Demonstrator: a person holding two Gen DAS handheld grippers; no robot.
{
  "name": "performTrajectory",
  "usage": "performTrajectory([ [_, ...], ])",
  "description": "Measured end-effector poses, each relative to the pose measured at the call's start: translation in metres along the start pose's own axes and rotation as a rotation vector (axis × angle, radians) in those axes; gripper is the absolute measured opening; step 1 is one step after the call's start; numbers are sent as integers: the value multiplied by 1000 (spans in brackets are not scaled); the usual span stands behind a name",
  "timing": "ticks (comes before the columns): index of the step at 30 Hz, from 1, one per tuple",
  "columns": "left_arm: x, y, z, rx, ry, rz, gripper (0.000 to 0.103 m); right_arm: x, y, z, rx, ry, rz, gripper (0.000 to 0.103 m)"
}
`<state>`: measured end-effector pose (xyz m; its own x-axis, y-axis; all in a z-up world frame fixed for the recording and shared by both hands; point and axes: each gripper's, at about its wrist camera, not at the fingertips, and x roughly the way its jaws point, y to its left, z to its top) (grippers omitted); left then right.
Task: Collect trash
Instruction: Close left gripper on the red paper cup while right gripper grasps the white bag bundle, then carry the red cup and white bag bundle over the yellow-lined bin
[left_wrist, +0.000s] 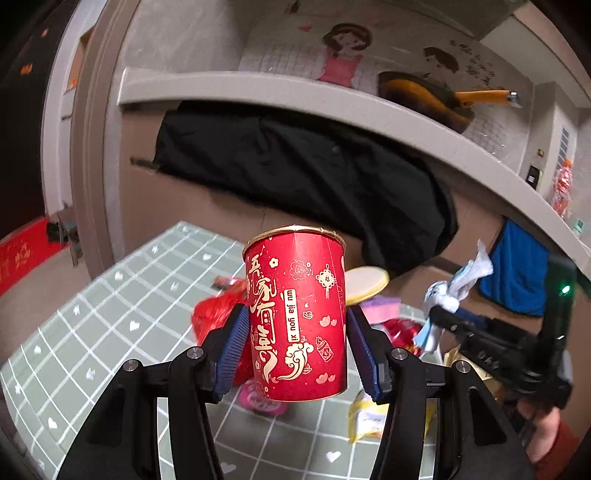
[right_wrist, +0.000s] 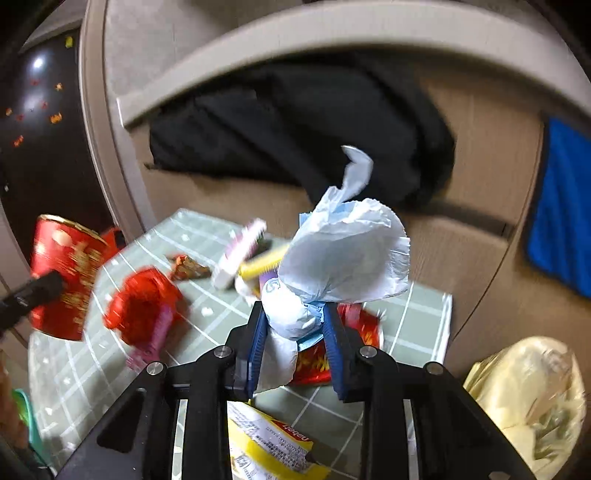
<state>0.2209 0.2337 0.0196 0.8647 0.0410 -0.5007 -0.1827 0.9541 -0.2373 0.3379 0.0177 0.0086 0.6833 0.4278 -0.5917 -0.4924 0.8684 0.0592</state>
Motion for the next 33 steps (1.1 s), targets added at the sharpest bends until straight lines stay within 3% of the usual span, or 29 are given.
performTrajectory([
  [9, -25, -77, 36, 115, -117, -59, 55, -77, -36, 26, -6, -114, -30, 28],
  [16, -31, -155, 45, 200, -164, -143, 55, -137, -80, 20, -6, -199, -133, 28],
  [28, -3, -285, 13, 303, -73, -322, 55, -209, -179, -21, 85, -236, -324, 28],
  [33, 19, -316, -7, 313, -2, -382, 55, -216, -208, -43, 124, -218, -345, 28],
])
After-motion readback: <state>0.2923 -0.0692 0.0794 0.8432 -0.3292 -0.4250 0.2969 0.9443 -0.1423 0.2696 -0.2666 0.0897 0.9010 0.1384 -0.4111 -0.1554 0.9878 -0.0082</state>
